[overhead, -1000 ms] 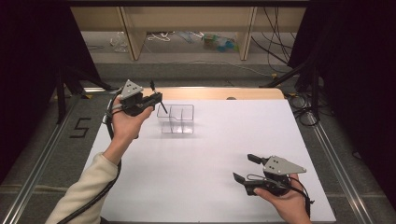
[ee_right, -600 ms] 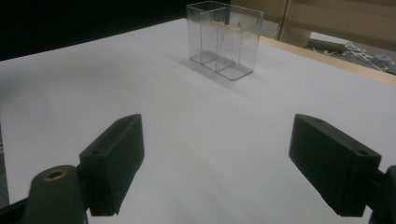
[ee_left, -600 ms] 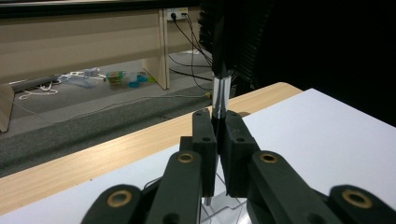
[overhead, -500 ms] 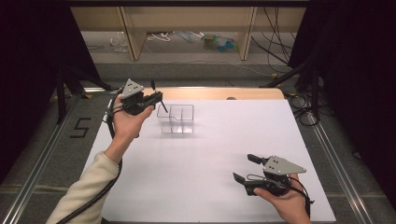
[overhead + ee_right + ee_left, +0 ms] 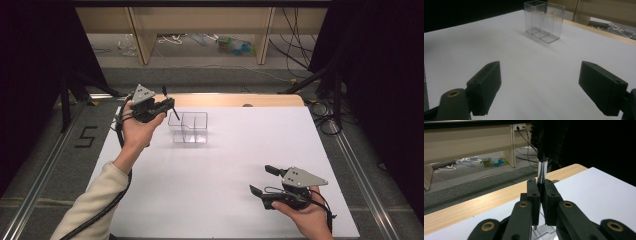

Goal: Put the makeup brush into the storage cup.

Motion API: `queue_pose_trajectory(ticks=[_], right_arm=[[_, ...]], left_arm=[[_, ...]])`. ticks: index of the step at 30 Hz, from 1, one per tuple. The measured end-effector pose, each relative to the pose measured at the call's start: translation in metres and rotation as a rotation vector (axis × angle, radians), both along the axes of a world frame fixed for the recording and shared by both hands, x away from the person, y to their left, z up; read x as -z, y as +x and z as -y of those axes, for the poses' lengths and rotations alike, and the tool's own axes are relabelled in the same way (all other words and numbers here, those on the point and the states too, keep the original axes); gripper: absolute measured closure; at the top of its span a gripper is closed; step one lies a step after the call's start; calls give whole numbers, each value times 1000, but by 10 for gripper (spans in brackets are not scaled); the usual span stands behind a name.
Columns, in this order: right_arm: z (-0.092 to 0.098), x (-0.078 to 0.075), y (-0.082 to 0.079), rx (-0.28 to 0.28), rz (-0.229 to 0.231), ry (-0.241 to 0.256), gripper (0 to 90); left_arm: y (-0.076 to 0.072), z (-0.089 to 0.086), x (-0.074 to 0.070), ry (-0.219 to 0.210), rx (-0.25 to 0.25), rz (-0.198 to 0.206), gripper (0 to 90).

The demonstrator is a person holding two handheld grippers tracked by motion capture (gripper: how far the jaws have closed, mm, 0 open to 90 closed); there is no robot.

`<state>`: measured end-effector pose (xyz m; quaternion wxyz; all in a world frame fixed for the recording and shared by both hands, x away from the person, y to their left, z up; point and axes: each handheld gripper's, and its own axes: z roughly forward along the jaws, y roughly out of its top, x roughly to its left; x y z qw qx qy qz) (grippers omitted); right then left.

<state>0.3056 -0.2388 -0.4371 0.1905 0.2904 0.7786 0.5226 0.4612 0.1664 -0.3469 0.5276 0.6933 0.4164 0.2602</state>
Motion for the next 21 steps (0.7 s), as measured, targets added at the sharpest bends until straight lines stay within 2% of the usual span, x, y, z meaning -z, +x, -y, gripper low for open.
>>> queue_pose_trajectory(ticks=[21], right_arm=[[0, 1, 1, -1, 2, 8, 192]], left_arm=[[4, 2, 3, 7, -8, -4, 850]])
